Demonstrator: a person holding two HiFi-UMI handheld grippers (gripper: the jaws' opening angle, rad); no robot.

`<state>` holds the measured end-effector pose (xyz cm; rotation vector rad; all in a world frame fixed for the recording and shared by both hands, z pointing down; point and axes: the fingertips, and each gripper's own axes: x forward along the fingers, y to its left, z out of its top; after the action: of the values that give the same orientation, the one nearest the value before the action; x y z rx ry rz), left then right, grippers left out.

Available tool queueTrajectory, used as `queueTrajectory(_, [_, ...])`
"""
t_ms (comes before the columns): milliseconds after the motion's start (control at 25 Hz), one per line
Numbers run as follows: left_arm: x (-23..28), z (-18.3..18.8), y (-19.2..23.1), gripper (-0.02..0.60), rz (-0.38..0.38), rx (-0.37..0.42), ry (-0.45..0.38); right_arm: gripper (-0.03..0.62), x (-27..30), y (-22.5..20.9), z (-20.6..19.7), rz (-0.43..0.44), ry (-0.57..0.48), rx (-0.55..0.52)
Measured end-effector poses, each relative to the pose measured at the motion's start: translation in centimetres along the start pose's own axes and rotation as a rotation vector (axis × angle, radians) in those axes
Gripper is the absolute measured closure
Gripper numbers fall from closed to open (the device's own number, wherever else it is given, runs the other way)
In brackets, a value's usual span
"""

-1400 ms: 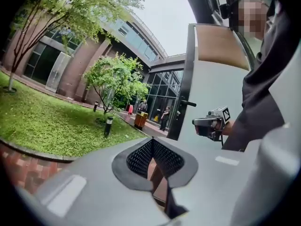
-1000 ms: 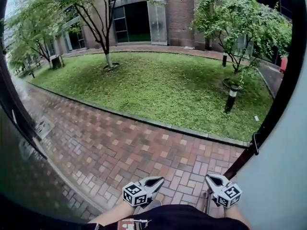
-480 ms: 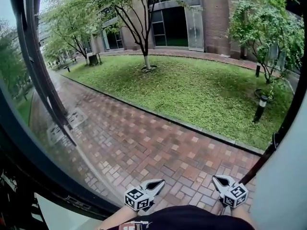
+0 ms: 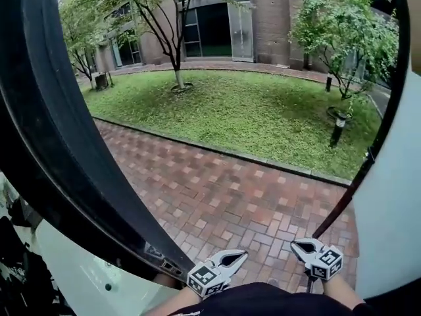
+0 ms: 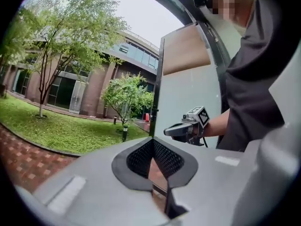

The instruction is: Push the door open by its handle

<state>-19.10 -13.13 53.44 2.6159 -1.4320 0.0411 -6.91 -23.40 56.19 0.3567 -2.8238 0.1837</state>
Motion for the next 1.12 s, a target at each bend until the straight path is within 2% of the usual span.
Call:
queueTrajectory(160, [-3.4,-0.1,-2.5,0.58,-0.063,-0.063,-0.008,0.594,-3.1,5.9,-0.3,-0.049,0.032,0.04])
queueTrajectory(280, [-4.5,-0.2,-4.5,0.58,-0.122,-0.088,-0.017,0.594,-7.1,7.2,-0.7,-0.155,0.037,0.065])
queueTrajectory(360, [-5.7,-0.5,-5.2,0.58,-0.132,-0.112,-0.019,0.594,-9.1,7.5,-0.8,-0.221,0.011,0.097])
queueTrajectory(440, [-7.0,-1.2,-5.4,0.58,-0.12,-0.121,-0.011,0.594,-10.6,8.2,-0.7,-0.25,-0.018,0.109])
queueTrajectory(680, [-11.5,-2.9,-6.6,0.58,0.027,-0.126,0.017,0.594,-14.7,12.4,-1.1,-0.201,-0.07,0.057])
queueTrajectory(840, [-13.9,-5.5,-12.0,0.58,0.101,-0.2,0.045,0.594,-19.5,16.8,-4.0,-0.154,-0.109,0.08])
queueTrajectory(960, [-13.0,-7.8,-18.3,0.58,0.066,-0.227,0.093,0.594,-24.0,19.3,-7.6,-0.15,-0.101,0.077])
queueTrajectory(1120, [-11.6,-6.7,-24.0,0.58,-0.037,-0.158,0.141,0.594,-28.7,20.4,-11.0,-0.221,-0.113,0.198])
